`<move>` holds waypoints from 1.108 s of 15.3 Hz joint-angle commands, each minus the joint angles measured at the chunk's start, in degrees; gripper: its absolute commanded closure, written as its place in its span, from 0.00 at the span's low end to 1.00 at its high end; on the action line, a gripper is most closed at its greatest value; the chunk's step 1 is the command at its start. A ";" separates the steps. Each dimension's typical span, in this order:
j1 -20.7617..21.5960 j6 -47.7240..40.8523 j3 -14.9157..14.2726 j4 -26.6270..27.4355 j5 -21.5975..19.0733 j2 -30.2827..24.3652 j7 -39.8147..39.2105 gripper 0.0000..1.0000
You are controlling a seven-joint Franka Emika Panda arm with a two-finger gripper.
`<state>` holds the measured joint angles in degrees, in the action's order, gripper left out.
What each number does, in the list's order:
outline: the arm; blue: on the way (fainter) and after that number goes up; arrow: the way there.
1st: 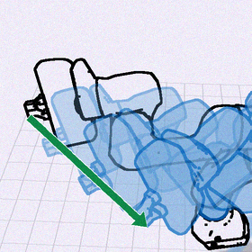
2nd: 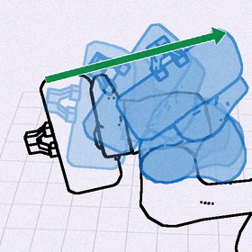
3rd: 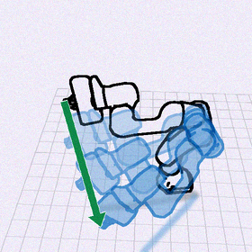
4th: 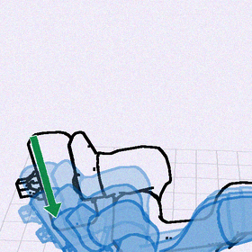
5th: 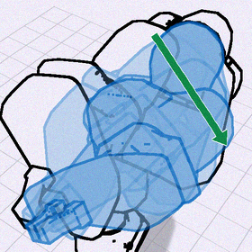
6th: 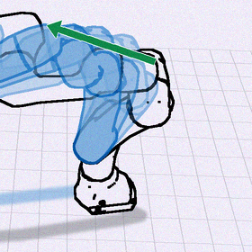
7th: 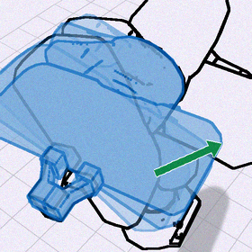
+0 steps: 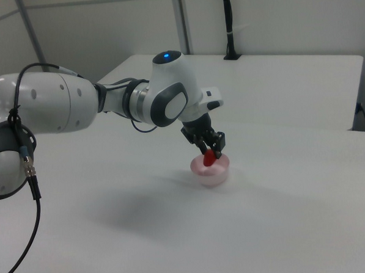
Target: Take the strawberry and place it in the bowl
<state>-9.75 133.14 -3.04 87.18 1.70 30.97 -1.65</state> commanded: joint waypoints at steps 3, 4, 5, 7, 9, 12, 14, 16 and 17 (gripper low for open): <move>1.31 -7.52 -0.21 1.15 0.41 -6.44 1.13 0.00; 2.88 -10.59 -0.13 1.06 0.33 -8.36 1.21 0.00; 4.55 -13.84 -0.21 1.32 0.33 -10.56 1.30 0.00; 7.45 -21.75 -0.21 1.32 0.33 -14.43 1.30 0.00; 10.78 -29.31 -0.65 1.32 0.33 -17.86 1.30 0.00; 13.17 -36.36 -0.65 1.41 0.33 -21.90 4.71 0.00; 13.87 -39.09 -0.65 1.59 0.15 -24.54 8.23 0.00; 14.23 -40.15 -0.74 2.72 0.15 -26.48 8.42 0.00; 14.14 -40.24 -0.74 3.17 0.24 -27.18 8.51 0.00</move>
<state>3.30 93.75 -2.83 86.51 1.69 7.86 5.18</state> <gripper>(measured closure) 0.000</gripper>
